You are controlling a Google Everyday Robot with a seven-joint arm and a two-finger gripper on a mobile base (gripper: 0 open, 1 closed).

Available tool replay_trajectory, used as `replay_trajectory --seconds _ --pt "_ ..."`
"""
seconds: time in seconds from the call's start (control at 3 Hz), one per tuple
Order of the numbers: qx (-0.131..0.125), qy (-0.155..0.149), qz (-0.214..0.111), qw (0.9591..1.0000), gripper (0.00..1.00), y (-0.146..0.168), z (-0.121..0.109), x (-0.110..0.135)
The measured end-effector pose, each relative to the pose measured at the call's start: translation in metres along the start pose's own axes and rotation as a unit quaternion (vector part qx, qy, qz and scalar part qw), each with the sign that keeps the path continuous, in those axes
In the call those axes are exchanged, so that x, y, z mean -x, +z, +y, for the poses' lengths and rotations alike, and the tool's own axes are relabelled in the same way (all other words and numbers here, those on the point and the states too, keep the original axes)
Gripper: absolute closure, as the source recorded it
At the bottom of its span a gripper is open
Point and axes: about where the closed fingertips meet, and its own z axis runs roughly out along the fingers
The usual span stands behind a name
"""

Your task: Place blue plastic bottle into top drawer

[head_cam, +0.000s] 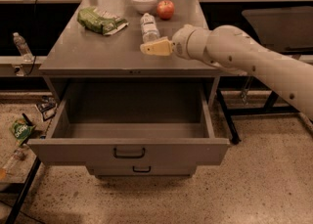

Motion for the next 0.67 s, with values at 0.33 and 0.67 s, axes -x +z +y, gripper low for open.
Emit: replay_trajectory --seconds 0.33,0.67 --pt "-0.001 -0.001 -0.006 1.0 0.0 0.037 -0.011 -0.009" --pt "-0.004 0.002 -0.012 0.9999 0.0 0.069 -0.018 -0.011"
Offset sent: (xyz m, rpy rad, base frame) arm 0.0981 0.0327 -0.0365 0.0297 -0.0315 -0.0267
